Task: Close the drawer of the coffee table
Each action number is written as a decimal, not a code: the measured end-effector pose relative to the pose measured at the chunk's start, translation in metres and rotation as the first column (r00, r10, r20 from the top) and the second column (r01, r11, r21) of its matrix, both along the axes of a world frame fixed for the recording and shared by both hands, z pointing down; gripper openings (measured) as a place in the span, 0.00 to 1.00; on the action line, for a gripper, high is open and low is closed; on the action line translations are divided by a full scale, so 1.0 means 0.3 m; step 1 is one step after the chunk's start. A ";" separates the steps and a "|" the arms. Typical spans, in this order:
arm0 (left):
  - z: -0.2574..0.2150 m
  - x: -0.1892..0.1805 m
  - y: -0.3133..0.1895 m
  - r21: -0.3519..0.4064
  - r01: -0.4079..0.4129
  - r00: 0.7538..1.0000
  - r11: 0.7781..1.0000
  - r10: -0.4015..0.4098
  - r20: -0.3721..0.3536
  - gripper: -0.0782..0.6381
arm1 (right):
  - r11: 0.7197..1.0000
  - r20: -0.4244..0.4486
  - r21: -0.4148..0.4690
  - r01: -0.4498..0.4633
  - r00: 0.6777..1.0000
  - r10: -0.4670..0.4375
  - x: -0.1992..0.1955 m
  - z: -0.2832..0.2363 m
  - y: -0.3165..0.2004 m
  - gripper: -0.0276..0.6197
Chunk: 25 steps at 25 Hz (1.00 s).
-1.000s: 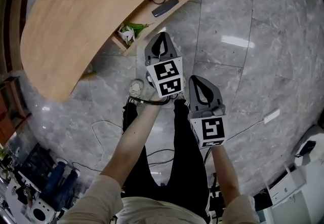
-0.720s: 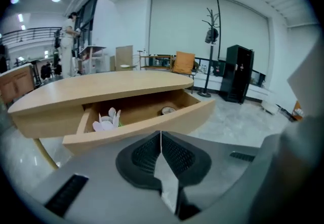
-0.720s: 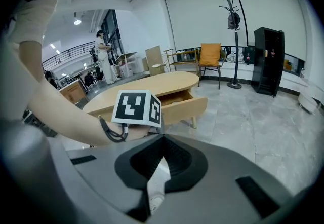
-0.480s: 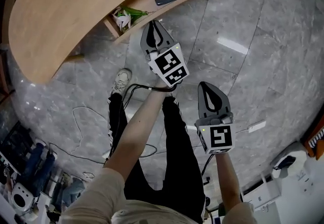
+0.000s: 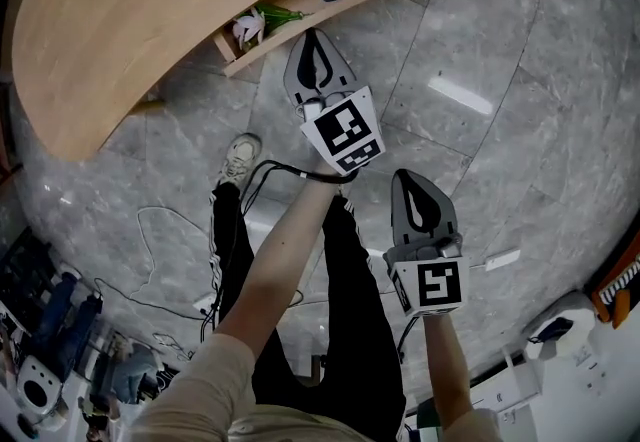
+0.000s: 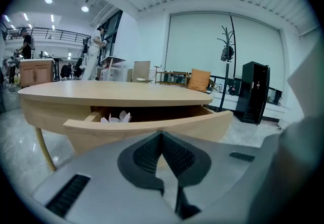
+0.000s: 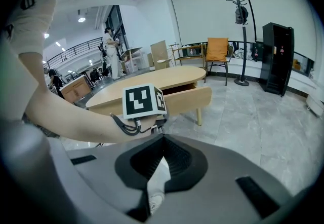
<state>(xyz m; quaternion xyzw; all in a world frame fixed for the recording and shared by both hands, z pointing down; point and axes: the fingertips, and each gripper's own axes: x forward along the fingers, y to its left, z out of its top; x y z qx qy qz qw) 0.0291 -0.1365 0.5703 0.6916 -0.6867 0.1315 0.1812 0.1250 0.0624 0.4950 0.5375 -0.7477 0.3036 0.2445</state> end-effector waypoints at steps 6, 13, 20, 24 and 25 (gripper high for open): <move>-0.014 -0.042 -0.121 0.074 -0.010 1.000 0.997 0.009 0.017 0.12 | 1.000 0.025 0.011 0.020 0.999 -0.021 -0.054 0.019 -0.061 0.05; -0.015 -0.101 -0.263 0.155 -0.006 1.000 0.988 0.002 0.027 0.12 | 0.998 0.048 0.030 0.052 0.997 -0.054 -0.078 0.025 -0.146 0.05; -0.026 -0.121 -0.324 0.218 -0.072 0.996 0.973 0.060 0.063 0.12 | 0.994 0.047 0.000 0.108 0.993 -0.108 -0.068 0.070 -0.128 0.05; -0.022 -0.117 -0.317 0.210 -0.085 0.995 0.974 0.073 0.062 0.12 | 0.994 0.047 -0.009 0.105 0.993 -0.104 -0.081 0.069 -0.122 0.05; -0.021 -0.118 -0.317 0.205 -0.085 0.995 0.975 0.074 0.062 0.12 | 0.994 0.053 0.000 0.108 0.993 -0.108 -0.093 0.060 -0.130 0.05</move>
